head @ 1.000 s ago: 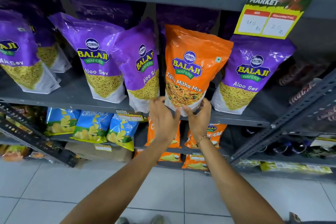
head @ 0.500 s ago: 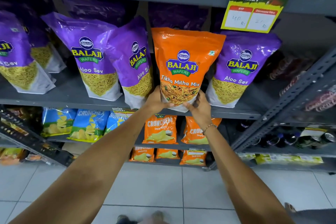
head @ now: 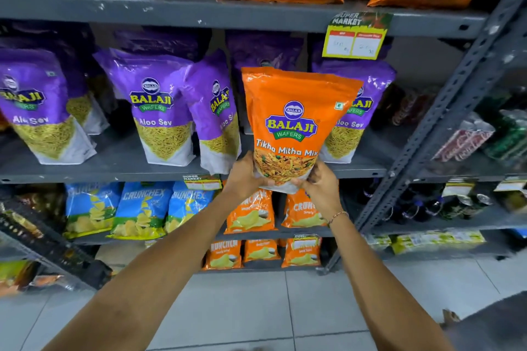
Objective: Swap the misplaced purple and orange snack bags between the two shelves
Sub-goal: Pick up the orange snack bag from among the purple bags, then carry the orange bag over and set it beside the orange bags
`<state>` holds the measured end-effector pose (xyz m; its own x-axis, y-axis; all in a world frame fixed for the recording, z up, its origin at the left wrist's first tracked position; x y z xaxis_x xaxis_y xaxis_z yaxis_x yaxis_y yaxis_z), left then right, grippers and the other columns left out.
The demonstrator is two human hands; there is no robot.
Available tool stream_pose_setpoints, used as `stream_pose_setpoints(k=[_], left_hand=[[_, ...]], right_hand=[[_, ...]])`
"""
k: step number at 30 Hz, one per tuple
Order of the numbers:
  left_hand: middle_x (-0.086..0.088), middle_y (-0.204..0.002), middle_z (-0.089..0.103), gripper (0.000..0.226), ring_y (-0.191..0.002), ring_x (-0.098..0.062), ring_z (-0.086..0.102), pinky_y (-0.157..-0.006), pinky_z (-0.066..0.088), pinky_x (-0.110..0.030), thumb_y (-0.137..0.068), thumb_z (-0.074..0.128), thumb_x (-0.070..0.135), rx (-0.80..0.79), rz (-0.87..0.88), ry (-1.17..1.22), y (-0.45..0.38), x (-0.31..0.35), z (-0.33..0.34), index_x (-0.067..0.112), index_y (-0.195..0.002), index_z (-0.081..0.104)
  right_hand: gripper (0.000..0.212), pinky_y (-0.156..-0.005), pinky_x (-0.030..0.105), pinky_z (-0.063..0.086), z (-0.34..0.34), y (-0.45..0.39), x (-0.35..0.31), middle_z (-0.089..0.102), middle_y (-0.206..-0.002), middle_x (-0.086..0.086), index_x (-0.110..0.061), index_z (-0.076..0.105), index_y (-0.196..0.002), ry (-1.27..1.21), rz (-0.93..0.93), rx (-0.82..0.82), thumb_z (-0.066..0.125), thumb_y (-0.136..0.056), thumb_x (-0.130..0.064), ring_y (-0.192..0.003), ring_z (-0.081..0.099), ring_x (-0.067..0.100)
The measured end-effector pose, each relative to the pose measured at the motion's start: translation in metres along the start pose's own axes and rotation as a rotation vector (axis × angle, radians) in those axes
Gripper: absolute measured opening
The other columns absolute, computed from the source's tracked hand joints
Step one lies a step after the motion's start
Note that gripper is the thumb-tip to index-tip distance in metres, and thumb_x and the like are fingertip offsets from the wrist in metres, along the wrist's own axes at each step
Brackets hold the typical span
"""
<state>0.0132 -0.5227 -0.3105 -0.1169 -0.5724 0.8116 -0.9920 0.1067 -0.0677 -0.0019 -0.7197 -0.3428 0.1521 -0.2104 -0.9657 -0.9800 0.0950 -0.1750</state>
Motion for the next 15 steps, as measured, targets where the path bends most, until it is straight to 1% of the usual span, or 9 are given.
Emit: stream_pose_setpoints(k=[3,5,6,7,9,10,11,13,15], left_hand=[[-0.009,-0.117,0.065,0.072,-0.102,-0.017,0.057,-0.074,0.039,-0.022,-0.064,0.085,0.024,0.031,0.064,0.027,0.023,0.013,-0.033,0.004,-0.124,0.050],[-0.002,-0.111,0.066,0.070,-0.099,-0.014,0.057,-0.072,0.038,-0.020,-0.061,0.086,0.024,0.087,0.100,0.053,0.041,0.023,-0.065,0.007,-0.121,0.056],[0.001,-0.108,0.065,0.070,-0.097,-0.014,0.058,-0.072,0.040,-0.020,-0.059,0.087,0.025,0.108,0.109,0.062,0.050,0.028,-0.083,0.008,-0.120,0.058],[0.000,-0.105,0.067,0.069,-0.095,-0.016,0.060,-0.074,0.044,-0.024,-0.056,0.088,0.029,0.135,0.125,0.051,0.058,0.031,-0.102,0.010,-0.117,0.060],[-0.007,-0.098,0.073,0.071,-0.090,-0.024,0.066,-0.077,0.053,-0.040,-0.047,0.087,0.047,0.177,0.144,-0.002,0.077,0.037,-0.142,0.015,-0.107,0.065],[-0.006,-0.096,0.074,0.074,-0.089,-0.024,0.067,-0.078,0.054,-0.043,-0.043,0.085,0.055,0.198,0.162,-0.010,0.085,0.040,-0.163,0.018,-0.104,0.065],[-0.004,-0.096,0.074,0.074,-0.089,-0.021,0.067,-0.079,0.055,-0.043,-0.042,0.083,0.059,0.226,0.178,-0.019,0.093,0.043,-0.184,0.021,-0.103,0.066],[-0.001,-0.096,0.075,0.062,-0.087,-0.017,0.067,-0.078,0.054,-0.035,-0.050,0.086,0.048,0.297,0.196,-0.048,0.111,0.052,-0.229,0.020,-0.102,0.068],[0.001,-0.094,0.074,0.054,-0.084,-0.016,0.066,-0.075,0.052,-0.032,-0.055,0.087,0.040,0.368,0.207,-0.074,0.126,0.061,-0.273,0.019,-0.101,0.069]], right_hand=[[0.052,-0.090,0.044,0.055,0.005,0.017,-0.033,0.070,-0.113,0.003,-0.022,0.059,-0.116,-0.034,-0.029,-0.004,0.081,-0.070,-0.011,-0.107,0.067,0.017],[0.052,-0.091,0.046,0.054,0.016,0.026,-0.061,0.071,-0.111,0.004,-0.023,0.061,-0.111,-0.053,-0.049,-0.026,0.083,-0.066,-0.011,-0.105,0.068,0.018],[0.053,-0.091,0.044,0.054,0.023,0.030,-0.077,0.072,-0.109,0.003,-0.024,0.062,-0.109,-0.055,-0.061,-0.031,0.084,-0.063,-0.011,-0.103,0.068,0.017],[0.053,-0.090,0.042,0.054,0.031,0.033,-0.094,0.072,-0.107,0.001,-0.025,0.062,-0.107,-0.050,-0.079,-0.035,0.085,-0.062,-0.010,-0.102,0.068,0.015],[0.052,-0.088,0.038,0.056,0.050,0.040,-0.131,0.072,-0.102,-0.004,-0.028,0.063,-0.104,-0.031,-0.132,-0.045,0.085,-0.060,-0.009,-0.096,0.069,0.008],[0.051,-0.087,0.036,0.056,0.060,0.044,-0.152,0.072,-0.099,-0.008,-0.032,0.063,-0.100,-0.019,-0.169,-0.053,0.085,-0.060,-0.009,-0.091,0.069,0.004],[0.050,-0.084,0.033,0.057,0.071,0.046,-0.172,0.071,-0.095,-0.012,-0.036,0.063,-0.096,-0.007,-0.204,-0.062,0.085,-0.061,-0.009,-0.087,0.069,0.000],[0.047,-0.079,0.028,0.057,0.095,0.051,-0.214,0.072,-0.091,-0.018,-0.039,0.064,-0.093,-0.008,-0.276,-0.090,0.085,-0.062,-0.010,-0.086,0.069,-0.001],[0.046,-0.080,0.029,0.057,0.119,0.054,-0.255,0.074,-0.092,-0.016,-0.040,0.066,-0.096,-0.037,-0.340,-0.125,0.086,-0.062,-0.017,-0.092,0.070,0.006]])
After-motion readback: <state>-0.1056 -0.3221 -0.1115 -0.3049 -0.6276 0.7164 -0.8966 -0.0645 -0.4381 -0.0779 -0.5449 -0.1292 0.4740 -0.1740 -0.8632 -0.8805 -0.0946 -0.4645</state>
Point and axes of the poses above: each hand's wrist, its own y-axis away from the middle knuckle, its own z-axis out of the palm, x = y × z, the point moved 5 cm from there along -y, towards the middle knuckle
